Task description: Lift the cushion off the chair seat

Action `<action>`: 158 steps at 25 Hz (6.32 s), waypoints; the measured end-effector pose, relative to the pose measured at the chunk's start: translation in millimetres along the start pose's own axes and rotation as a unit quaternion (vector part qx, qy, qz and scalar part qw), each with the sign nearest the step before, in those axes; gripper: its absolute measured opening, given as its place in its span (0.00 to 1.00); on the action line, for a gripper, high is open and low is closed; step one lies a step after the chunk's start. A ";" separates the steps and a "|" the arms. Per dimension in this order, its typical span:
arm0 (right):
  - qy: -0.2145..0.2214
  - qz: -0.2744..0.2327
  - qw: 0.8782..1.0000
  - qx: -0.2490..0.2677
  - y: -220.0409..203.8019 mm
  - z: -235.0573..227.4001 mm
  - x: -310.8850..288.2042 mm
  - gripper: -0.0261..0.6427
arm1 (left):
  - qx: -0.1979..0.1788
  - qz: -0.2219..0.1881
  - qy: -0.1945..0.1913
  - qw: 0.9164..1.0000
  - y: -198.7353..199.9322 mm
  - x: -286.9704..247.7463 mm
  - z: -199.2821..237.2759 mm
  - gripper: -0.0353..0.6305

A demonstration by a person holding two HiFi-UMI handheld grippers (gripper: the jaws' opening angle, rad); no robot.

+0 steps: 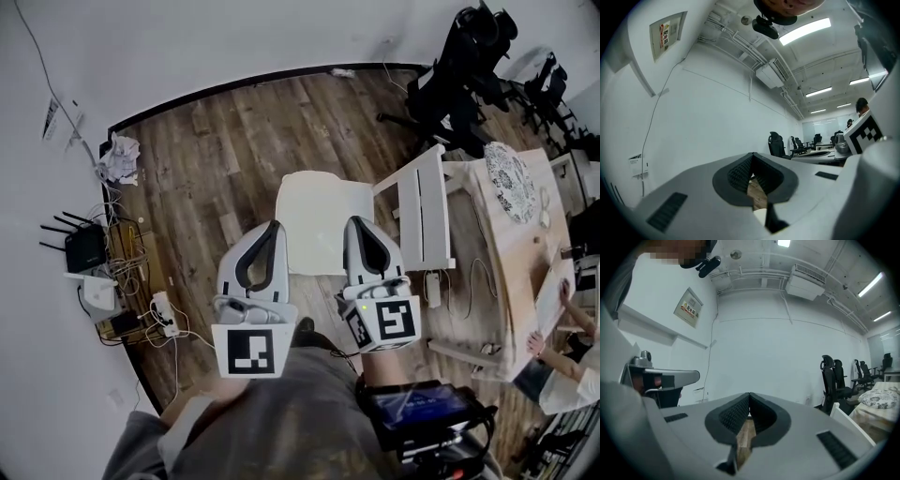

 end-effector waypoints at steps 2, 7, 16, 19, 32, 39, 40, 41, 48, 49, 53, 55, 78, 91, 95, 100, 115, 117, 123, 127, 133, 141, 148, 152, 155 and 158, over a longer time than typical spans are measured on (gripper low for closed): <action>-0.008 0.000 1.000 0.001 0.3 -3.7 -1.8 0.05 | 0.000 0.004 -0.005 1.000 -1.3 -4.1 0.1 0.06; -0.014 0.001 1.000 0.002 -5.0 -12.3 -8.2 0.05 | -0.009 0.011 -0.017 1.000 -4.7 -17.8 -4.8 0.06; -0.020 0.033 0.999 -0.032 -40.7 -29.8 -9.8 0.05 | -0.035 0.068 -0.049 0.996 -34.4 -37.2 -22.8 0.06; -0.021 0.050 0.997 -0.050 -63.6 -33.5 -9.6 0.05 | -0.022 0.079 -0.054 0.995 -52.0 -43.8 -28.1 0.06; -0.041 0.141 0.983 -0.113 -186.0 -31.7 21.3 0.05 | 0.016 0.162 -0.077 0.984 -155.5 -45.7 -49.6 0.06; -0.053 0.143 0.981 -0.117 -213.9 -35.7 23.7 0.05 | 0.008 0.161 -0.082 0.983 -176.7 -48.6 -51.1 0.06; -0.054 0.144 0.981 -0.117 -218.7 -35.4 23.4 0.05 | 0.006 0.161 -0.085 0.983 -180.9 -48.5 -51.6 0.06; -0.055 0.144 0.981 -0.118 -223.9 -34.9 23.5 0.05 | 0.005 0.161 -0.088 0.983 -185.9 -47.9 -52.3 0.06; -0.059 0.159 0.977 -0.130 -279.9 -36.0 32.0 0.05 | 0.005 0.171 -0.098 0.980 -232.7 -43.0 -60.8 0.06; -0.059 0.162 0.976 -0.133 -290.0 -36.5 32.5 0.05 | 0.005 0.173 -0.098 0.980 -241.0 -43.4 -61.4 0.06; -0.057 0.170 0.974 -0.142 -329.6 -37.3 33.0 0.05 | 0.003 0.181 -0.097 0.979 -275.8 -43.8 -61.5 0.06; -0.058 0.170 0.973 -0.143 -350.0 -39.6 30.6 0.05 | 0.000 0.181 -0.096 0.979 -294.4 -44.2 -60.4 0.06; -0.048 0.266 0.956 -0.111 -482.1 -34.9 -2.0 0.05 | -0.008 0.186 -0.075 0.980 -388.5 -39.5 -35.6 0.06; -0.121 0.217 0.934 -0.255 -489.1 -39.8 61.4 0.45 | -0.005 0.211 -0.133 0.968 -388.7 -26.5 -67.8 0.06; -0.096 0.187 0.913 -0.350 -507.1 -37.6 52.8 0.54 | -0.011 0.206 -0.141 0.968 -394.4 -31.0 -67.5 0.06; -0.075 0.161 0.874 -0.452 -527.5 -33.1 43.7 0.53 | -0.018 0.208 -0.137 0.968 -401.4 -33.9 -61.2 0.06; -0.059 0.116 0.930 -0.344 -414.4 -44.8 16.2 0.08 | -0.017 0.169 -0.111 0.979 -319.0 -42.0 -48.8 0.06; -0.050 0.105 0.939 -0.322 -386.2 -48.3 7.5 0.08 | -0.021 0.162 -0.111 0.980 -298.3 -44.3 -48.2 0.06; -0.006 0.059 0.966 -0.250 -293.9 -66.7 -32.2 0.07 | -0.038 0.118 -0.087 0.988 -224.2 -58.3 -41.4 0.06; 0.012 0.031 0.975 -0.222 -232.5 -78.0 -46.2 0.07 | -0.052 0.084 -0.066 0.993 -169.8 -59.5 -36.7 0.06; 0.029 -0.018 0.983 -0.182 -131.9 -82.6 -45.4 0.07 | -0.053 0.030 -0.035 0.998 -90.9 -58.4 -30.7 0.06; 0.061 -0.085 0.985 -0.135 -5.1 -68.3 -35.9 0.07 | -0.071 -0.031 -0.007 0.997 10.1 -50.1 -28.3 0.06; 0.087 -0.148 0.982 -0.074 81.0 -40.6 -26.4 0.07 | -0.092 -0.080 0.023 0.992 73.9 -34.3 -14.5 0.06; 0.093 -0.172 0.980 -0.043 108.7 -24.3 -15.8 0.07 | -0.101 -0.097 0.048 0.989 98.8 -23.0 -3.6 0.06; 0.093 -0.184 0.978 -0.022 121.8 -17.1 -11.9 0.07 | -0.101 -0.105 0.061 0.987 108.4 -22.9 0.8 0.06; 0.090 -0.193 0.977 -0.007 130.9 -13.5 -9.3 0.07 | -0.094 -0.125 0.070 0.985 116.6 -24.0 -0.7 0.06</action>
Point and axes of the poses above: the fingertips, and each gripper's own axes: x backward along the fingers, z to its left, y out of its top, the point moved 10 cm from there along x, backward along the fingers, and after that the axes turned 2 degrees about x, right-handed, at the moved point
